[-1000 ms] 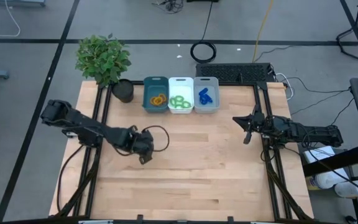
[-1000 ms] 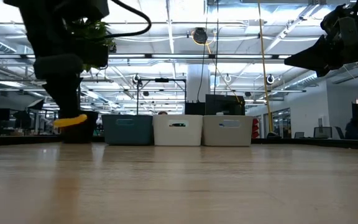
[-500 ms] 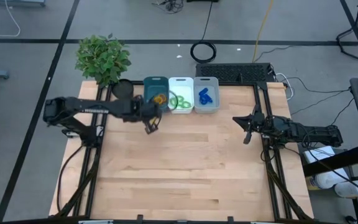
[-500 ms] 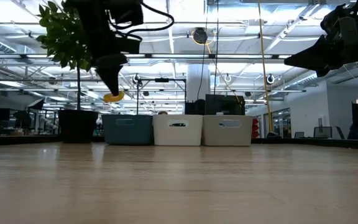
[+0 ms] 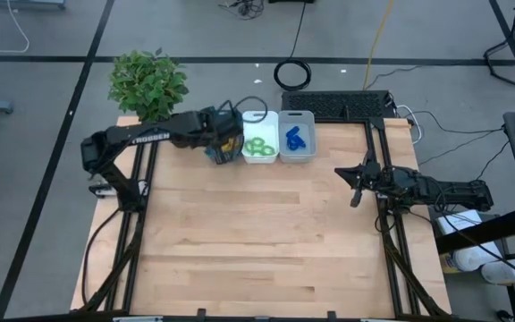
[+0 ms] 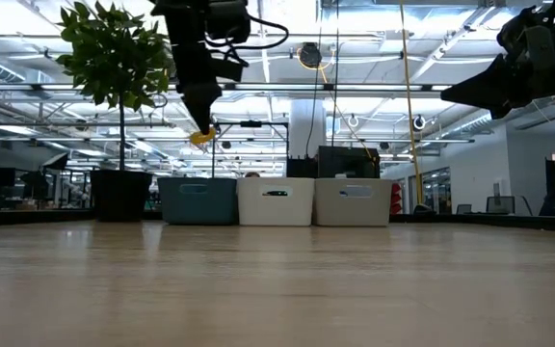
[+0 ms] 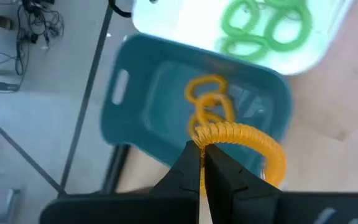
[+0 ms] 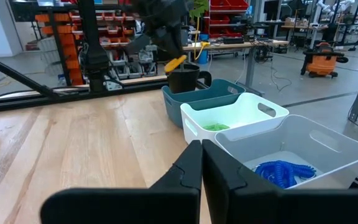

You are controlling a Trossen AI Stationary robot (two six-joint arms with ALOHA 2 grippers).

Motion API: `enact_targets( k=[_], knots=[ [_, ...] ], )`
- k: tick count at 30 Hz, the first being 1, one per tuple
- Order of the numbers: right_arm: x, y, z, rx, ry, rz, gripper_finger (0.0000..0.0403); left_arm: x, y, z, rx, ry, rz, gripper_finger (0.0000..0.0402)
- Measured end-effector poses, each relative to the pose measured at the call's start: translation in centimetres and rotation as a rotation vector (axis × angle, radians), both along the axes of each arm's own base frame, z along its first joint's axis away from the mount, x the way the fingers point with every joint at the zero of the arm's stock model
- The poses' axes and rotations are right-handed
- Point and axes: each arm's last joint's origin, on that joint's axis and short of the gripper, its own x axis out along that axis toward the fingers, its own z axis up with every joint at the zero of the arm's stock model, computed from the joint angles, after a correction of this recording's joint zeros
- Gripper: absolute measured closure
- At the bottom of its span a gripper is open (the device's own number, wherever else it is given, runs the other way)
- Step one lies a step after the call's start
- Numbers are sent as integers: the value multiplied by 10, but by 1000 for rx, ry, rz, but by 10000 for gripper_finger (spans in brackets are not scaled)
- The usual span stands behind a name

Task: Sort spring keychains
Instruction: Put the yellow spring keychain in the blue bin

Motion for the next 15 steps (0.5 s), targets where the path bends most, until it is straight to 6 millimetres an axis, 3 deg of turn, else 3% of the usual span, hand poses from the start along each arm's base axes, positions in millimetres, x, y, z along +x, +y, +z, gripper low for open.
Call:
enact_targets(
  k=[15],
  knots=[
    [0,0,0,0,0,0,403,2,70,44,-100,9,-96,398]
  ],
)
